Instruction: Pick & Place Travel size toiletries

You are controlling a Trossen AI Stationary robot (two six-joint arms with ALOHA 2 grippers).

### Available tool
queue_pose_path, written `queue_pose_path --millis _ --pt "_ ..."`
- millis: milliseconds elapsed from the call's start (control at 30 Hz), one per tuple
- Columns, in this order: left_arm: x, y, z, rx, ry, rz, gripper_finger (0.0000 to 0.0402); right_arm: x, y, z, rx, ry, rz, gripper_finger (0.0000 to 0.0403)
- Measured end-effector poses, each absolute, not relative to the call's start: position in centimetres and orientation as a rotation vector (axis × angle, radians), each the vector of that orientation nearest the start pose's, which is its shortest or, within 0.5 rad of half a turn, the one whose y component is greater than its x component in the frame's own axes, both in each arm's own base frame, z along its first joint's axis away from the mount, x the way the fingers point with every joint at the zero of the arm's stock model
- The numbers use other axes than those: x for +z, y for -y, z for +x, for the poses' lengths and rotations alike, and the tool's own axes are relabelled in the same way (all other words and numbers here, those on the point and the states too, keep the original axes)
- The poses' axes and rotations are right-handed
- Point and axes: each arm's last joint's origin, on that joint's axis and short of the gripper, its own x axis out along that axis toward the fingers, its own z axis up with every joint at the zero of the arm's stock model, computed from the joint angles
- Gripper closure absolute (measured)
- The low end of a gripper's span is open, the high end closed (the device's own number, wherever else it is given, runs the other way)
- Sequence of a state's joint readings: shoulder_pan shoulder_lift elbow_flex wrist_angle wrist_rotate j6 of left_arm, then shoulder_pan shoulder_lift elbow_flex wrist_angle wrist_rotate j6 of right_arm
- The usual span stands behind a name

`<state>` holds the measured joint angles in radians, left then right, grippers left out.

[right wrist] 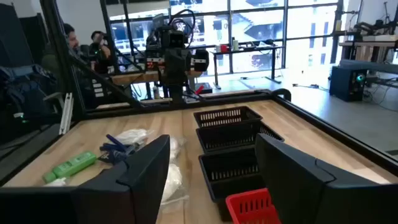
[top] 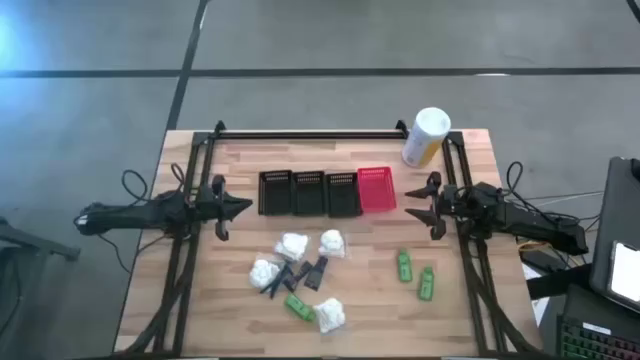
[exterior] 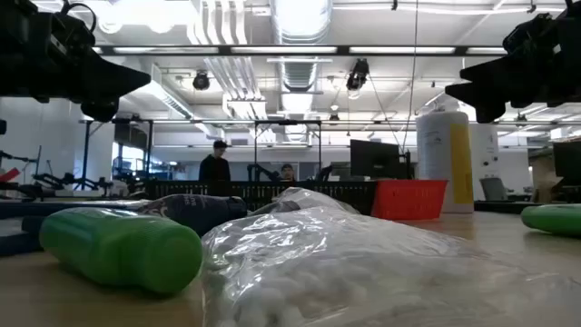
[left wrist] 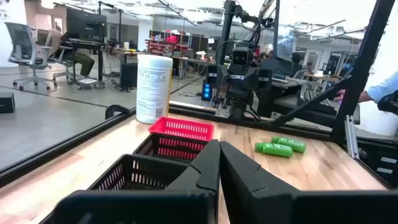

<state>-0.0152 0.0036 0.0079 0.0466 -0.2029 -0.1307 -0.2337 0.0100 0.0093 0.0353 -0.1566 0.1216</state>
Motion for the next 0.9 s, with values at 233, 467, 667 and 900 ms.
queue_pose_path --millis 233,467,667,900 --pt "17.05 -0.43 9.68 0.184 0.064 -0.136 0.0390 16.93 1.81 9.57 -0.075 0.039 0.114 0.0179" --pt "17.05 -0.43 9.68 0.184 0.063 -0.136 0.0390 16.93 1.81 9.57 -0.075 0.039 0.116 0.0165" --pt "17.04 -0.44 9.68 0.184 0.063 -0.136 0.0390 16.93 1.81 9.57 -0.075 0.038 0.114 0.0145" --pt "17.05 -0.43 9.68 0.184 0.064 -0.136 0.0390 16.93 1.81 9.57 -0.075 0.039 0.114 0.0126"
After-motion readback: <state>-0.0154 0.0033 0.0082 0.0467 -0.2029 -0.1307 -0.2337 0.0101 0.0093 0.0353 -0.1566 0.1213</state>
